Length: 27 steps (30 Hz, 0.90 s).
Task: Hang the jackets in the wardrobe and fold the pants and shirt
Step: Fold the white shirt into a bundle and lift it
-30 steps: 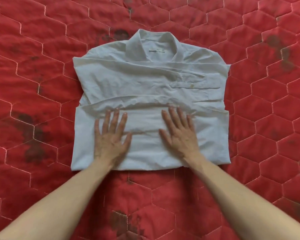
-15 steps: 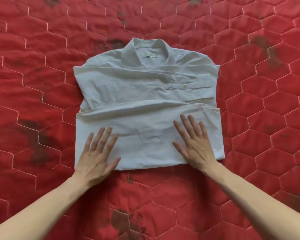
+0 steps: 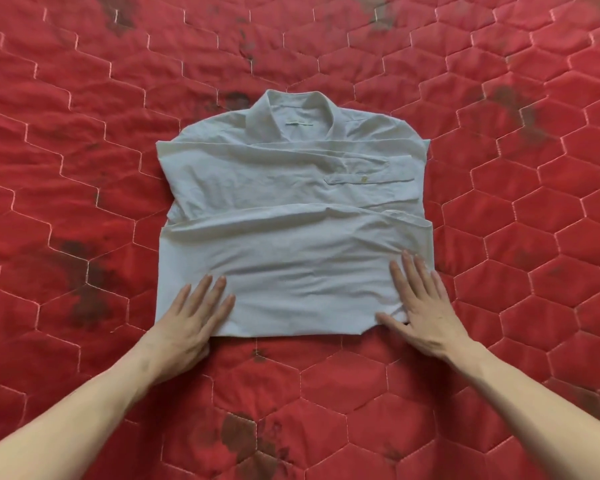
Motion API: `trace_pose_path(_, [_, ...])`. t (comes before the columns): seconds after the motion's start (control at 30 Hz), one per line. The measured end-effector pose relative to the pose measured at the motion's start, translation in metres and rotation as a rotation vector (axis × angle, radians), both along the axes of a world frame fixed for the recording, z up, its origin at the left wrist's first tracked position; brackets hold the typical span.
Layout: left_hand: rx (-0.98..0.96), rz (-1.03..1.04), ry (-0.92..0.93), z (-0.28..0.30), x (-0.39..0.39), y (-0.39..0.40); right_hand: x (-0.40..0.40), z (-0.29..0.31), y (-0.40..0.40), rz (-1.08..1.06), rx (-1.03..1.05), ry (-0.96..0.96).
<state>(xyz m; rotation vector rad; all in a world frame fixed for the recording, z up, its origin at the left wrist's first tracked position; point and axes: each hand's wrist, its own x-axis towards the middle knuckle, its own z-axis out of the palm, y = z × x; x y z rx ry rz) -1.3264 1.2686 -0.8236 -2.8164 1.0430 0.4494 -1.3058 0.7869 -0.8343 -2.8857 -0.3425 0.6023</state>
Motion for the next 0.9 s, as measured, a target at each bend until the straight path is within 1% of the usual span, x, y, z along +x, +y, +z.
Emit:
trace_pose_path(0.07, [0.021, 0.021, -0.023, 0.006, -0.003, -0.008, -0.001, 0.007, -0.010, 0.136, -0.003, -0.012])
trace_pose_path(0.13, [0.026, 0.108, -0.022, 0.012, -0.004, -0.018, 0.000, 0.015, -0.016, 0.218, -0.022, -0.009])
trace_pose_path(0.2, [0.006, 0.227, -0.016, 0.017, -0.006, -0.027, 0.003, 0.022, -0.011, 0.223, -0.057, -0.003])
trace_pose_path(0.23, [-0.013, 0.273, -0.017, 0.018, -0.009, -0.031, 0.004, 0.025, -0.006, 0.224, -0.078, -0.031])
trace_pose_path(0.3, [-0.055, 0.347, 0.002, 0.020, -0.011, -0.036, 0.002, 0.031, 0.005, 0.242, -0.127, -0.152])
trace_pose_path(0.4, [0.003, 0.447, 0.176, 0.029, -0.012, -0.034, -0.002, 0.039, 0.010, 0.190, -0.113, -0.218])
trace_pose_path(0.5, [0.047, 0.448, 0.253, 0.042, -0.016, -0.029, -0.008, 0.052, 0.005, 0.157, -0.077, -0.226])
trace_pose_path(0.6, [0.095, 0.506, 0.388, 0.067, -0.031, -0.026, -0.025, 0.070, -0.005, 0.267, -0.066, -0.282])
trace_pose_path(0.63, [0.089, 0.514, 0.407, 0.075, -0.039, -0.023, -0.032, 0.079, -0.009, 0.296, -0.057, -0.298])
trace_pose_path(0.67, [0.041, 0.497, 0.375, 0.081, -0.049, -0.021, -0.040, 0.087, -0.013, 0.321, -0.037, -0.315])
trace_pose_path(0.7, [-0.008, 0.466, 0.344, 0.088, -0.060, -0.015, -0.048, 0.094, -0.019, 0.336, -0.016, -0.300])
trace_pose_path(0.73, [-0.038, 0.456, 0.337, 0.094, -0.071, -0.009, -0.056, 0.097, -0.026, 0.328, -0.004, -0.215])
trace_pose_path(0.77, [-0.039, 0.451, 0.362, 0.099, -0.081, -0.001, -0.066, 0.103, -0.032, 0.280, 0.009, -0.073])
trace_pose_path(0.8, [-0.044, 0.449, 0.398, 0.103, -0.086, 0.006, -0.074, 0.109, -0.036, 0.242, 0.045, 0.041])
trace_pose_path(0.83, [-0.086, 0.498, 0.488, 0.104, -0.088, 0.011, -0.081, 0.113, -0.042, 0.182, 0.078, 0.141])
trace_pose_path(0.87, [-0.073, 0.530, 0.524, 0.103, -0.084, 0.009, -0.085, 0.118, -0.045, 0.094, 0.093, 0.234])
trace_pose_path(0.9, [-0.011, 0.450, 0.572, 0.103, -0.081, 0.013, -0.085, 0.124, -0.047, 0.023, 0.118, 0.293])
